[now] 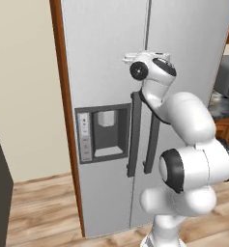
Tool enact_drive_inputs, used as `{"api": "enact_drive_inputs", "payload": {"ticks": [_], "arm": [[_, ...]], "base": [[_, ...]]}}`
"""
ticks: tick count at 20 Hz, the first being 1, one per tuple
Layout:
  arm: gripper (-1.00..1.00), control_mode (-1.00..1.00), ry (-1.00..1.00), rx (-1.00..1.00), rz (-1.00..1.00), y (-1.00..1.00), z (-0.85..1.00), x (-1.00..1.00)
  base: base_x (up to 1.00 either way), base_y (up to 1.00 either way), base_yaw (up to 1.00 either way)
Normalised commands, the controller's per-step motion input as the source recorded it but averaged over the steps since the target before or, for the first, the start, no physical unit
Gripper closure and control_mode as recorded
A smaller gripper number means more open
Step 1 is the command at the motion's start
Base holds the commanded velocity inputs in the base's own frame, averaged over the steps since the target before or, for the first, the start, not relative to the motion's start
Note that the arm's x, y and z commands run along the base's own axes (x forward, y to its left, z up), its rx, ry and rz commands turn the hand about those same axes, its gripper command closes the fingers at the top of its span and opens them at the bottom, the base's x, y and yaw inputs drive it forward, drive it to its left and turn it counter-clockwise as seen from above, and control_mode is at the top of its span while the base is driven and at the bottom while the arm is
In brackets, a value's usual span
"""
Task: Take the lime and potato from the second highest rack and move them to the highest rack where the lemon and broccoli are located, to maximize freezer space. Close the freezer door after rearranging.
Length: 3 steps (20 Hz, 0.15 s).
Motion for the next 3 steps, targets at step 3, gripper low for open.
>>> {"api": "enact_drive_inputs", "payload": {"ticks": [3], "arm": [[-1.0, -1.0, 0.0, 0.14, 0.07, -0.45, 0.0, 0.22]], "base": [[0.0, 0.0, 0.0]]}}
